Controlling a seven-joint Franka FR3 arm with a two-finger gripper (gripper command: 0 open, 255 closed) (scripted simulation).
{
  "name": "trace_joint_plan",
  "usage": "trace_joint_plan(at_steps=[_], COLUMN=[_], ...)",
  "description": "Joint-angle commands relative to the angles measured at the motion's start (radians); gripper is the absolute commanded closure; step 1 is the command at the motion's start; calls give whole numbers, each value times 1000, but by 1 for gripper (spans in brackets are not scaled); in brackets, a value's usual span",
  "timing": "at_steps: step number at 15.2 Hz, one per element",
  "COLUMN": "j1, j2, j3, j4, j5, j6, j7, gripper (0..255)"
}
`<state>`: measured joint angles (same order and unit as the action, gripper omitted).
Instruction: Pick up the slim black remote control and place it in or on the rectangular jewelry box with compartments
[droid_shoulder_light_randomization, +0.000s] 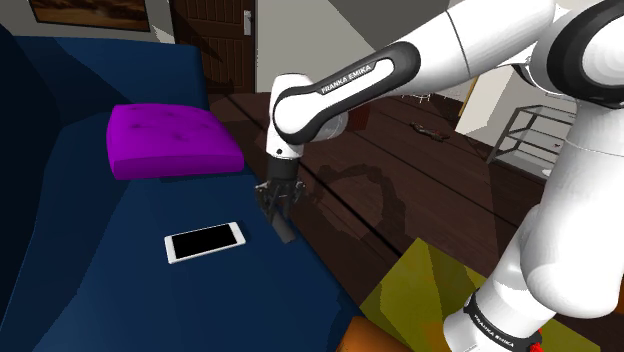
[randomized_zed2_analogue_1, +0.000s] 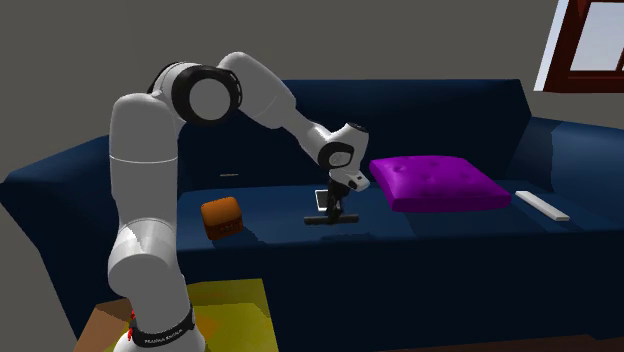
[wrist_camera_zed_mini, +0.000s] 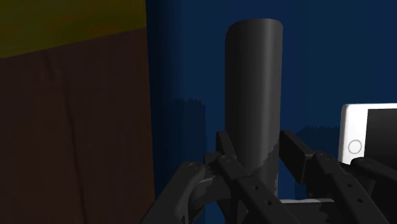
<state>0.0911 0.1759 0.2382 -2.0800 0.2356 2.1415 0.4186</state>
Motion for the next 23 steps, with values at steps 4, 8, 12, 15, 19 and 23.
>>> trace_joint_plan(at_steps=[4, 8, 12, 15, 19, 23], j1=[-3, -5, -7, -8, -10, -12], j2=[-37, -62, -84, -98, -115, -128], j3=[0, -1, -1, -2, -3, -4], j4=[25, 50, 79, 103, 138, 176], j5=[1, 1, 1, 1, 0, 0], j6=[-61, -111, -160, -198, -248, -299], j7=[9, 17, 25, 31, 40, 49], gripper=[255, 255, 255, 255, 255, 255])
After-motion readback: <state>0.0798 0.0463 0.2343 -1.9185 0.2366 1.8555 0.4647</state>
